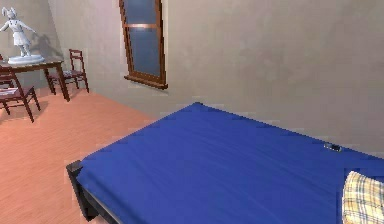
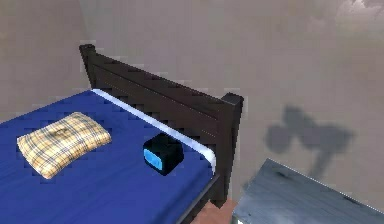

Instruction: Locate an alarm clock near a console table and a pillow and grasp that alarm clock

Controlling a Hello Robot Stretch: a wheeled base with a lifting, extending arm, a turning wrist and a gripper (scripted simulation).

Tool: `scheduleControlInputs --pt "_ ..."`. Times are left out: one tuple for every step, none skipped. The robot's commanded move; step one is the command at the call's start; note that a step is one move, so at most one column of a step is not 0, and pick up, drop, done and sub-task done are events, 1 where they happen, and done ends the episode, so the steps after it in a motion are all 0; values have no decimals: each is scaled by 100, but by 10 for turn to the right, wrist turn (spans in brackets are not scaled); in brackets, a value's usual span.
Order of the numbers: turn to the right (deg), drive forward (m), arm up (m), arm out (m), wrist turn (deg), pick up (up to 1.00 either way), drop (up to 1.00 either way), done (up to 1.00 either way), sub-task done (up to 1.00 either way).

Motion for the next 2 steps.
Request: scheduleControlInputs --pt "0 0 18 0 0 0 0 0 0" --pt "0 0 0 40 0 0 0 0 0"
